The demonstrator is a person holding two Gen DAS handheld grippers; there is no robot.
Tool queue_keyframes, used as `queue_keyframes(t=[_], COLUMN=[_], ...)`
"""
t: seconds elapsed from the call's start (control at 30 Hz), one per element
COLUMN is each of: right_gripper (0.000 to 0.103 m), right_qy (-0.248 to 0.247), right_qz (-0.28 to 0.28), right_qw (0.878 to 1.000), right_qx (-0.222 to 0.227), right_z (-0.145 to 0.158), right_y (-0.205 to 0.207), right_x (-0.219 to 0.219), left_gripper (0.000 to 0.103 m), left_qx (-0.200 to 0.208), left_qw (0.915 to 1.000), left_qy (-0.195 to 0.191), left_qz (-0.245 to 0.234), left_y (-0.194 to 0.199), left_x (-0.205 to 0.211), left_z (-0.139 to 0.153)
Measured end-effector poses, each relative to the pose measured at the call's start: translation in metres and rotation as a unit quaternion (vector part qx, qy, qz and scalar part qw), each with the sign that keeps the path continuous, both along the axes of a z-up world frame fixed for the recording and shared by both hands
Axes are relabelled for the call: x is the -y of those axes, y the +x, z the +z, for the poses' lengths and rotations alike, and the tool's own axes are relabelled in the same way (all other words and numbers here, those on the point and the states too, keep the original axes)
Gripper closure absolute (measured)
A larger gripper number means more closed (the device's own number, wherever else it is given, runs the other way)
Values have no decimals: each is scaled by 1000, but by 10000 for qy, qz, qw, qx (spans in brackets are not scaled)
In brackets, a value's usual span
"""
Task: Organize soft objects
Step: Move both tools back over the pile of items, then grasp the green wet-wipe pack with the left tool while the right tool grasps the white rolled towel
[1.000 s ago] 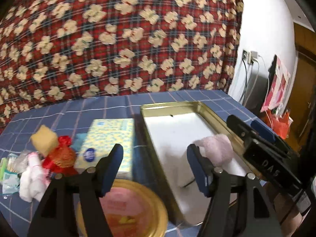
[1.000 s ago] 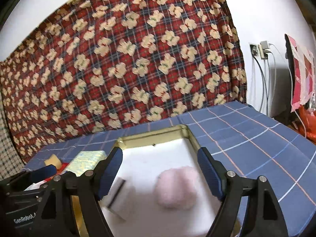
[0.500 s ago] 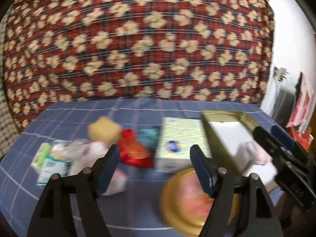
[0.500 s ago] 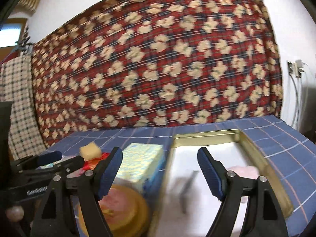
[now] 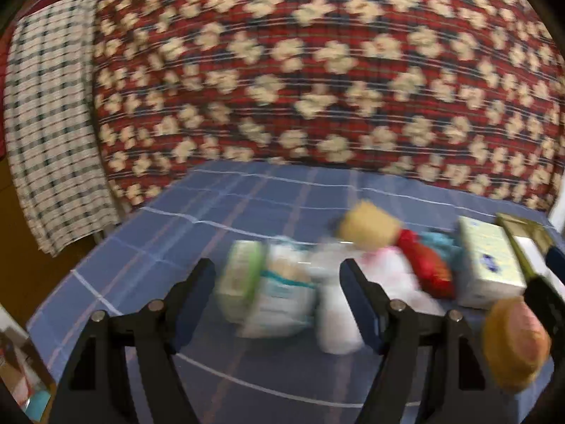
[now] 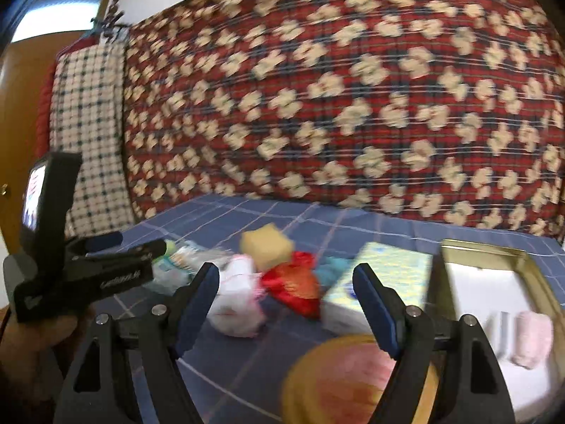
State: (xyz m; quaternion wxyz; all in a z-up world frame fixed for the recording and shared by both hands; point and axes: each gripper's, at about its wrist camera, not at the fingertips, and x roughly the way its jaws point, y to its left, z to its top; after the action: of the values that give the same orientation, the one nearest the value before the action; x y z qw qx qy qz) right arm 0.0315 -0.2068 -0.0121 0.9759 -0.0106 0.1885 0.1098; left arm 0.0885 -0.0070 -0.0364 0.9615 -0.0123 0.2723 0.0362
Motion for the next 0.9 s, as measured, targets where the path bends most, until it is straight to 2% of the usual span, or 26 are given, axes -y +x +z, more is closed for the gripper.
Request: queue_keyframes(t=[0.17,0.3,0.37,0.57,0.83,0.9], right_gripper=[24,34,39,39,39,42], right_qy=[-190,-398,-459,-493,-454,-369], right_qz=[227,74,-6,-144,-31,-16], right_qw=[9990,9967,9941,9883,9751,9752], right_qx=[-326,-709,-980,-1435,-2169,-2183], right_z=[-10,-21,-29,-43,-61,-60], right_y=[21,48,62,77,99,100], right_x=[-38,-57,-62,-63,-61,-58], left_gripper=[31,31,35,40,41,54], left_qx=[-197,-330,-351,-566,-894,-936], left_qw=[9992,9992,9992,9984,9958,9952], left_qy=[130,15,-8,-3,-210,-293], left_qz=[310,240,209,64,17,-21], left_y=[19,27,30,43,59,60], left_x=[-24,-31,-32,-33,-34,-35], left_z=[-10,-16,-18,-26,-38,-39])
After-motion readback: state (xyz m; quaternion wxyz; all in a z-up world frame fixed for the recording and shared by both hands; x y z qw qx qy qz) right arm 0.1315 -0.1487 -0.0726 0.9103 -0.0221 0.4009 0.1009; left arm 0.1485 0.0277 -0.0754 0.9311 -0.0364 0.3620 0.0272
